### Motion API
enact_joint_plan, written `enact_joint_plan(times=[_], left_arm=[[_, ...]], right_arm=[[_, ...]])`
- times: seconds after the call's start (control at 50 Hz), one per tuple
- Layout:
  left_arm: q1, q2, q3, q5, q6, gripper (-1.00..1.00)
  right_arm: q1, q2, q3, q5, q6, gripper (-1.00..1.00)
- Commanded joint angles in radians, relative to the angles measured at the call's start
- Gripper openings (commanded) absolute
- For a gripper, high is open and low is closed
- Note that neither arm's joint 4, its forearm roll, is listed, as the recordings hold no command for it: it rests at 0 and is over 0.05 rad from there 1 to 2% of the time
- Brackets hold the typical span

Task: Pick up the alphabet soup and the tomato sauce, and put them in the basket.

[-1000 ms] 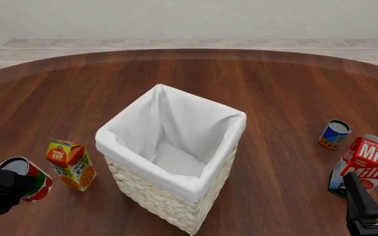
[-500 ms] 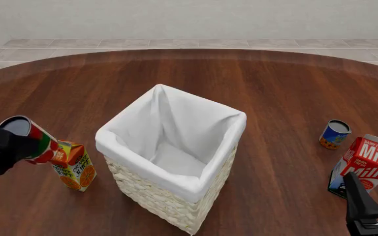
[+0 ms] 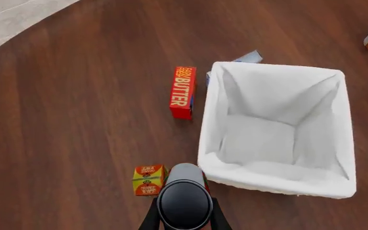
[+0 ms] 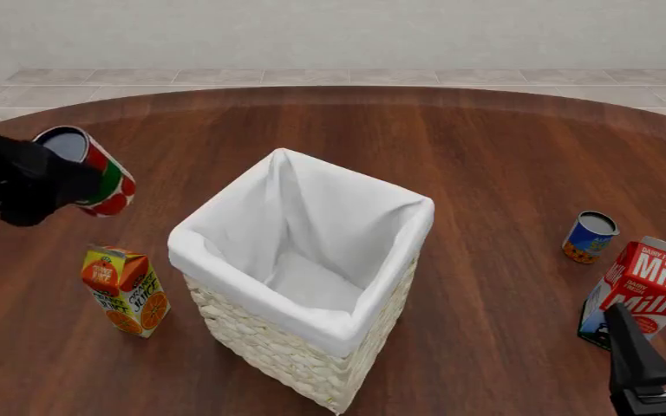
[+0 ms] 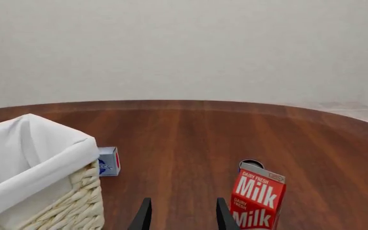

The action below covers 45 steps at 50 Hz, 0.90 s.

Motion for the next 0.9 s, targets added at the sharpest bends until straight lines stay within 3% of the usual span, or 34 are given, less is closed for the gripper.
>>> enact_joint_plan(times=[0.02,0.9], left_arm=[[-0.033,0.084,-0.1,-0.018,0.048,-1.0],[-0.259,0.281,-0.068,-0.262,-0.005,-1.0]], right_arm=[[0.0,0.0,0.0,0.001,0.0,1.0],[-0.001,0.0,0.0,-0.005,-0.006,1.0]])
